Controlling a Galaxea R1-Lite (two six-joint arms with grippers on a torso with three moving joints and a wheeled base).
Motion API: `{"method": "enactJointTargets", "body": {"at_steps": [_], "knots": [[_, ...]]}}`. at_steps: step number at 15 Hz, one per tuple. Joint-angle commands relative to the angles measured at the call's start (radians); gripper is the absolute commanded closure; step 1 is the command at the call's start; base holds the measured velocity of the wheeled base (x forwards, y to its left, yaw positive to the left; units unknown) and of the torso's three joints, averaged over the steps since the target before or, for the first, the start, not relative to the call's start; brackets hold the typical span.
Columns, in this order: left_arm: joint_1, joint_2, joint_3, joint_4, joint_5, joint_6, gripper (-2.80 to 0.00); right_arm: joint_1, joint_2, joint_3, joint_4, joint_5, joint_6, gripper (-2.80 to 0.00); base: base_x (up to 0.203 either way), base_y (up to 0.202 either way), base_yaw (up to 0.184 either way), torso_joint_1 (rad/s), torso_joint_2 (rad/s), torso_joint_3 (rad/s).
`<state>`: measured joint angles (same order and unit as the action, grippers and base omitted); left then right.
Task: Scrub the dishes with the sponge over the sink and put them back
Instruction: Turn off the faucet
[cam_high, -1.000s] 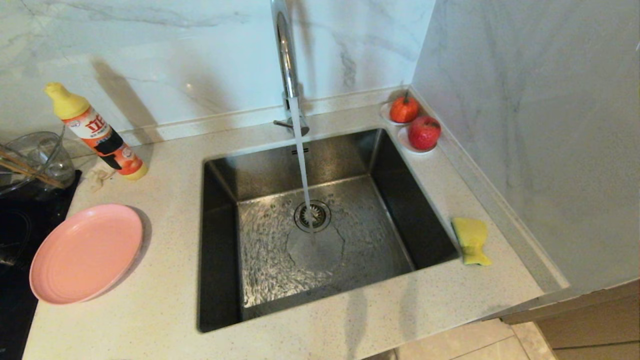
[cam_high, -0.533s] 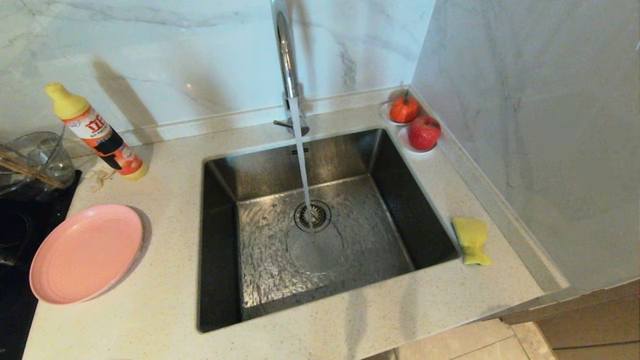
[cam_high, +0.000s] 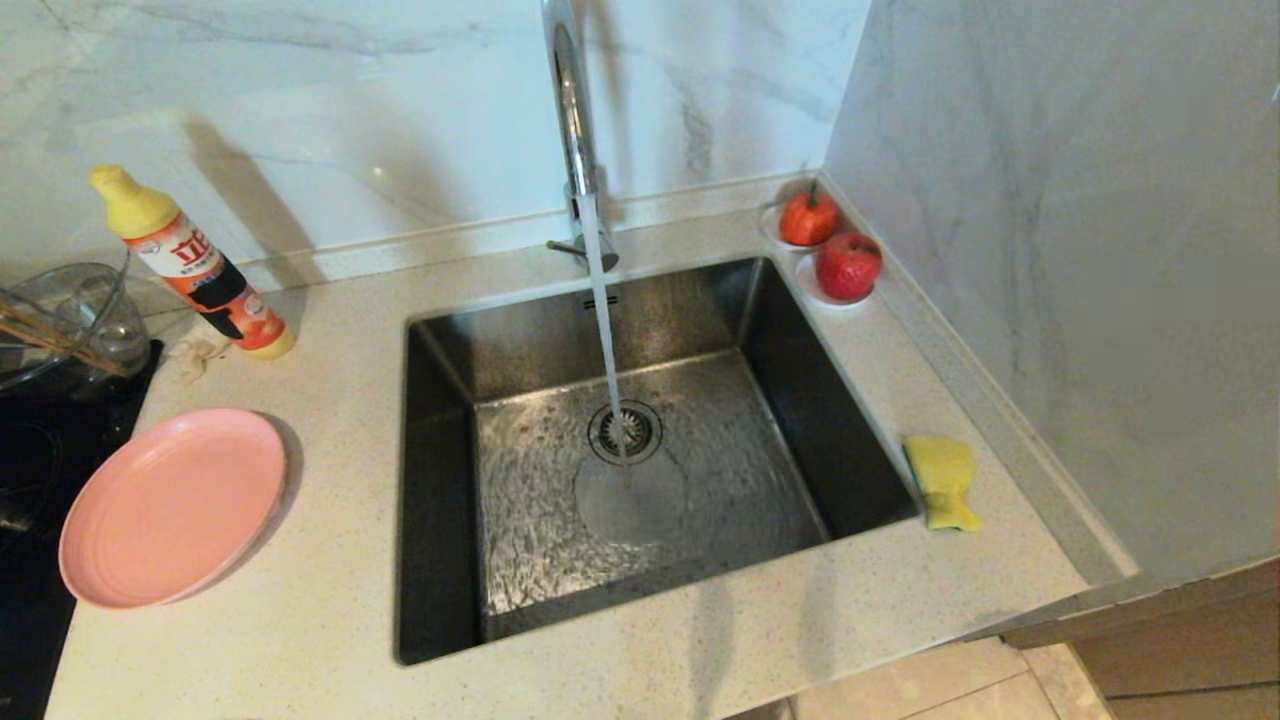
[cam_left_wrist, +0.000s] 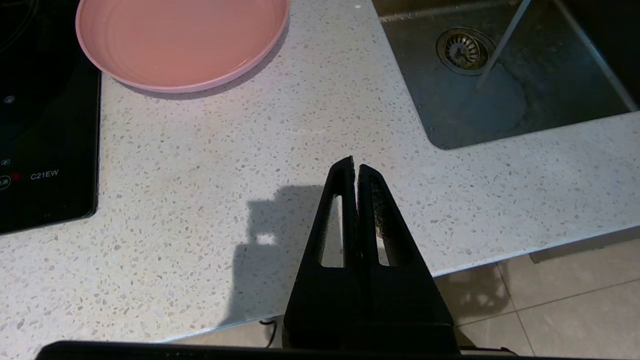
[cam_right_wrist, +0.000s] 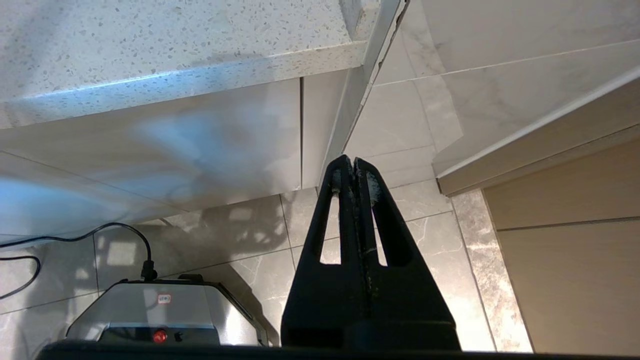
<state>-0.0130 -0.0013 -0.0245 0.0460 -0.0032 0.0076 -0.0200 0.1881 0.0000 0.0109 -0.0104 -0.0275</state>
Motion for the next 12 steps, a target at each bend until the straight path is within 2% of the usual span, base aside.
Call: {"method": "enactJointTargets", "body": {"at_steps": [1,7,12], "knots": [[0.001,-0.002,0.0,0.0,0.0,0.0,0.0,0.0,-0.001,0.0,0.0,0.0,0.003,0.0,0.0,0.0,0.0,0.0,0.0,0.0],[0.001,-0.003,0.0,0.0,0.0,0.0,0.0,0.0,-0.006,0.002,0.0,0.0,-0.005,0.0,0.0,0.0,0.0,0.0,0.0,0.0],[-0.001,-0.002,0.0,0.0,0.0,0.0,0.0,0.012,-0.113,0.002,-0.01,-0.005,0.042,0.0,0.0,0.0,0.0,0.0,0.0,0.0]]}}
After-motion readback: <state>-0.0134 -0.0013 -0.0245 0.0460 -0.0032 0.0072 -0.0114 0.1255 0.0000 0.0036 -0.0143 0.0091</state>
